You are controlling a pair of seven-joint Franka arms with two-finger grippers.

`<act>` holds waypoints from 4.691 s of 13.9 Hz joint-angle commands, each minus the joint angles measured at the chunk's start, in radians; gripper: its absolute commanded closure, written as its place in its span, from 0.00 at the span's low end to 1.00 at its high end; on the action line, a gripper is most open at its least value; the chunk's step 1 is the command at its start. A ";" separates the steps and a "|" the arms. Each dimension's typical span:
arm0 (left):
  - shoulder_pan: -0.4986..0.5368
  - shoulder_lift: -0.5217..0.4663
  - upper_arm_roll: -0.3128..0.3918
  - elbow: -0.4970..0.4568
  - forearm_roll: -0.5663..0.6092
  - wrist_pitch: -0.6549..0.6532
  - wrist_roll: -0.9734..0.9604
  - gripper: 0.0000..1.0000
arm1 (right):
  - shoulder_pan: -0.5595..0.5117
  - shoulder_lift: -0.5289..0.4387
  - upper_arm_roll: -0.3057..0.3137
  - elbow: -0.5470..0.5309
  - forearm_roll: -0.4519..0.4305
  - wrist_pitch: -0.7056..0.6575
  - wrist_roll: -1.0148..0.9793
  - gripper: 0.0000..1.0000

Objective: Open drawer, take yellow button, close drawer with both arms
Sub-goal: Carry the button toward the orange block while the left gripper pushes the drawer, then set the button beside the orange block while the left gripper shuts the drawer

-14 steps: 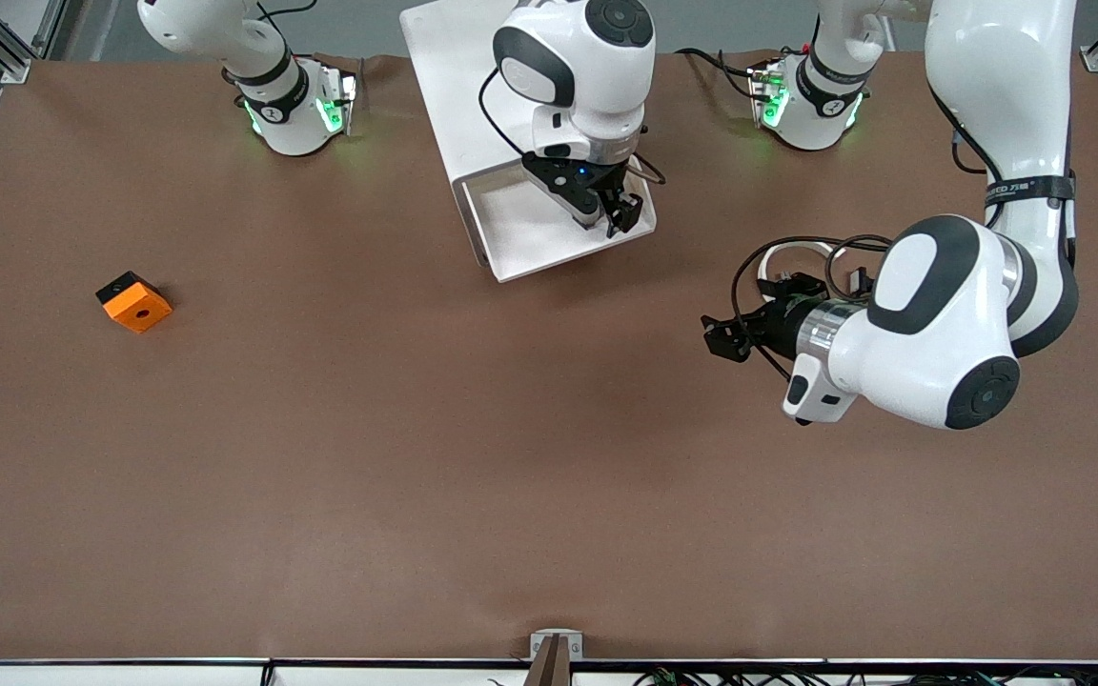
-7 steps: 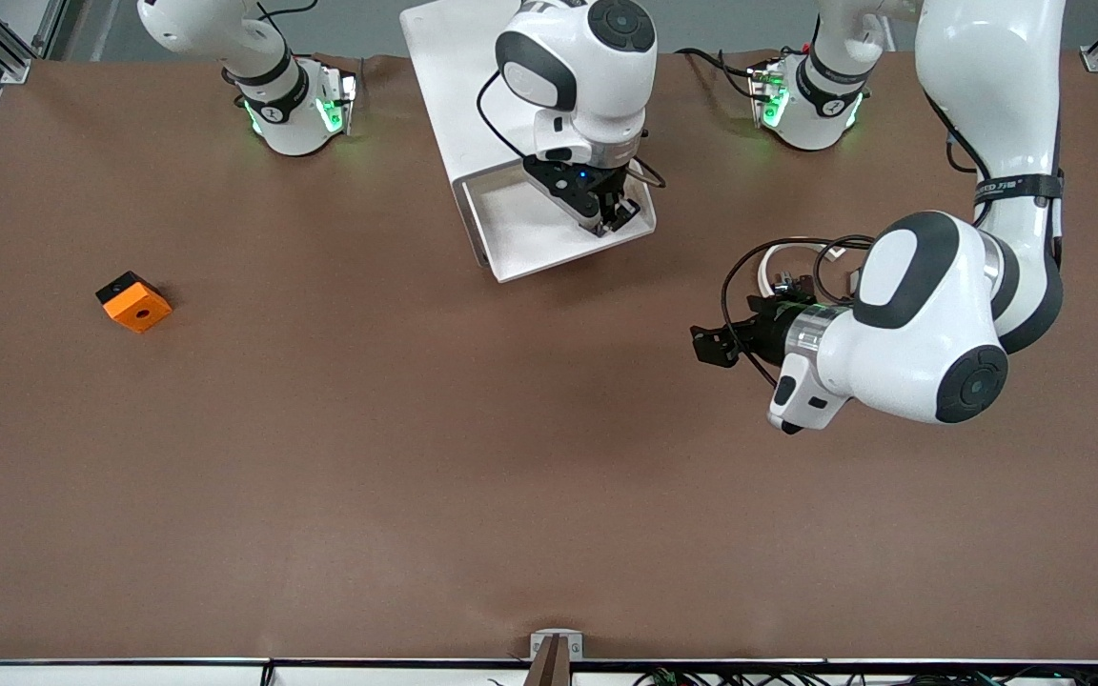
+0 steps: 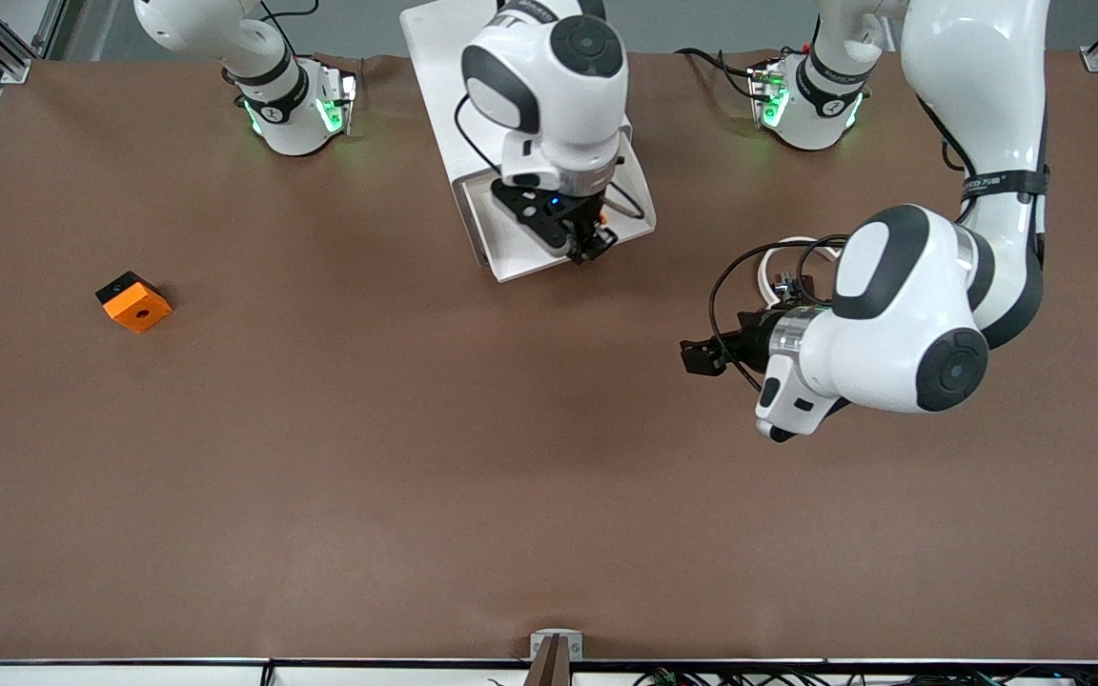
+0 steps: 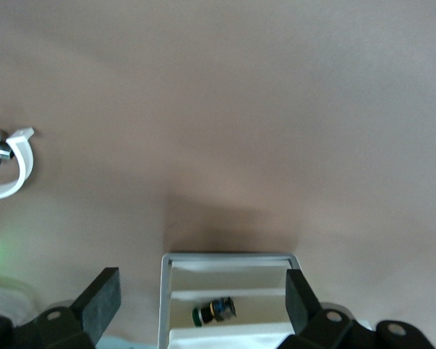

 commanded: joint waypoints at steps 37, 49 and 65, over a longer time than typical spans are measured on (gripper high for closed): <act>-0.454 -0.267 -0.025 -0.560 0.140 0.469 -0.277 0.00 | -1.197 -0.007 -0.002 -0.750 0.028 0.849 -1.846 1.00; -0.454 -0.255 -0.177 -0.560 0.132 0.454 -0.399 0.00 | -1.206 0.038 0.005 -0.736 0.037 0.841 -1.849 0.00; -0.406 -0.229 -0.189 -0.489 0.187 0.431 -0.462 0.00 | -1.132 -0.174 0.028 0.036 0.043 -0.496 -1.754 0.00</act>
